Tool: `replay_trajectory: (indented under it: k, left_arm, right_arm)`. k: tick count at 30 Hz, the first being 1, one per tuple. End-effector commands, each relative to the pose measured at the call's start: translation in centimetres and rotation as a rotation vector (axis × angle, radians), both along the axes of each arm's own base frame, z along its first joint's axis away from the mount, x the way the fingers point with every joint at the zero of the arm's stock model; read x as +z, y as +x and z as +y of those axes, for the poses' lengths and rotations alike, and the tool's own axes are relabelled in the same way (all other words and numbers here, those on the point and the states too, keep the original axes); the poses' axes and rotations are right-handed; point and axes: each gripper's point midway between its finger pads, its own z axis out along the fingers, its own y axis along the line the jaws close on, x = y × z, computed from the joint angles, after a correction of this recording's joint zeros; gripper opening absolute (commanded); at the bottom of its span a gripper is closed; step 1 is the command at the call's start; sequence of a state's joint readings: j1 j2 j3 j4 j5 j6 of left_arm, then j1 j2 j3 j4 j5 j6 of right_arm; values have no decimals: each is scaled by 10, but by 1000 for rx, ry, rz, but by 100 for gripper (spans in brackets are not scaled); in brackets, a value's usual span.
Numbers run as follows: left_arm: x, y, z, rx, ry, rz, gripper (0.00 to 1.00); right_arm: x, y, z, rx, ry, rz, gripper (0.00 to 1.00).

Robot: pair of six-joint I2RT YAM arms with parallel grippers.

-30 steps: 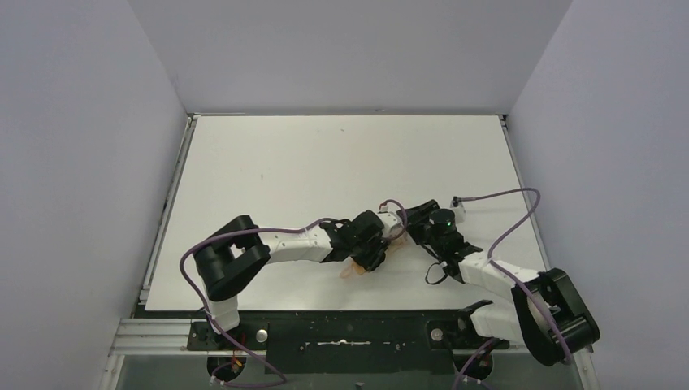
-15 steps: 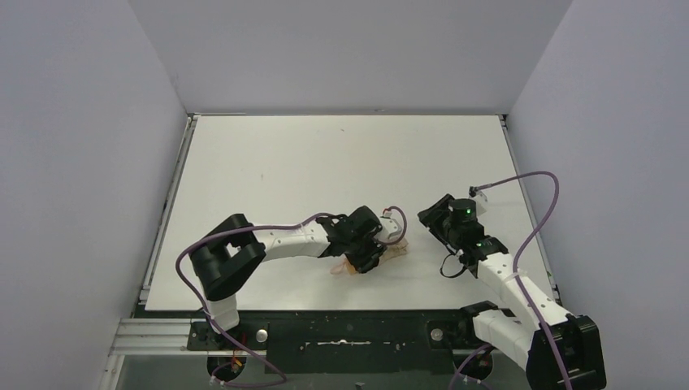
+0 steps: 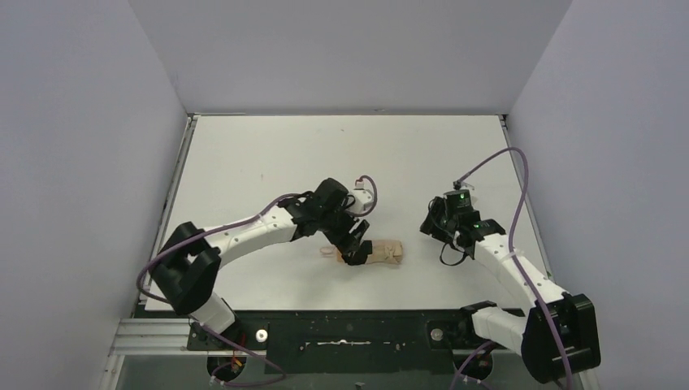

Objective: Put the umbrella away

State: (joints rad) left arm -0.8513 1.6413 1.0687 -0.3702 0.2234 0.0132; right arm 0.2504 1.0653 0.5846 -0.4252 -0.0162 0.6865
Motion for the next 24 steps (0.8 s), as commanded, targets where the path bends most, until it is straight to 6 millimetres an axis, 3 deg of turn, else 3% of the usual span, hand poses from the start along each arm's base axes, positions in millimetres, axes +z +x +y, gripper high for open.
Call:
replay_trajectory:
  k: [1, 5, 9, 12, 17, 24]
  left_arm:
    - [56, -3, -4, 76, -208, -17, 63]
    - [60, -1, 25, 251, -257, 6, 61]
    - [36, 2, 67, 478, -201, 24, 41]
    - [19, 1, 88, 577, -165, 44, 23]
    - [5, 10, 93, 631, -120, 47, 0]
    - [-24, 20, 80, 601, -49, 98, 0]
  right_arm:
    - [10, 11, 1, 120, -71, 28, 49]
    - [6, 8, 0, 125, -87, 80, 41]
    - [-1, -4, 0, 126, -104, 138, 29]
    - [-9, -16, 5, 168, -130, 181, 14]
    - [-26, -30, 23, 285, -164, 256, 1]
    - [-43, -34, 33, 355, -191, 306, 0]
